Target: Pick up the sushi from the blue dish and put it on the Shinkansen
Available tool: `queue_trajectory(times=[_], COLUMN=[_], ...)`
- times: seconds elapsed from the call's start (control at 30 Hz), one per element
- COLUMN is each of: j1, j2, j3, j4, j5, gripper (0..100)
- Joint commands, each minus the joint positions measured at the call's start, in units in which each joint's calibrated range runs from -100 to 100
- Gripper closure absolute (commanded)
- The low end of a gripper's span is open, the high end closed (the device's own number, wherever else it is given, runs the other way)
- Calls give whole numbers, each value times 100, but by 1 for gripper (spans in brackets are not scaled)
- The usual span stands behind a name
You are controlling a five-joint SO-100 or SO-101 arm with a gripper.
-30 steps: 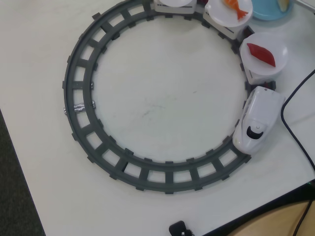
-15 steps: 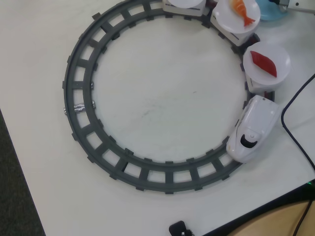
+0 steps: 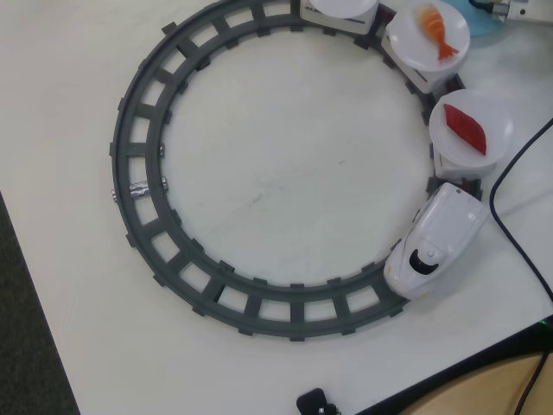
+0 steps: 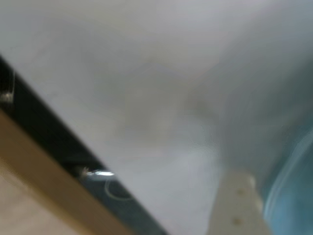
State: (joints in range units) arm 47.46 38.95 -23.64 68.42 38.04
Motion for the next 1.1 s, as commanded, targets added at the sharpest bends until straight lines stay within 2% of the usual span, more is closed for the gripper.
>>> queue_trajectory(times=[0.0, 0.03, 0.07, 0.3, 0.6, 0.97, 1.07], j1=[-19, -19, -19, 43, -28, -1595, -1885], j2=[-41, -33, -24, -241, -2028, -4642, -5051], j3=[-78, -69, -69, -186, 12, 1583, 1960], j4=[18, 26, 26, 95, 103, -8, -445], j5=[-49, -60, -65, -86, -684, -1072, -1072], gripper=[94, 99, 99, 98, 98, 98, 98])
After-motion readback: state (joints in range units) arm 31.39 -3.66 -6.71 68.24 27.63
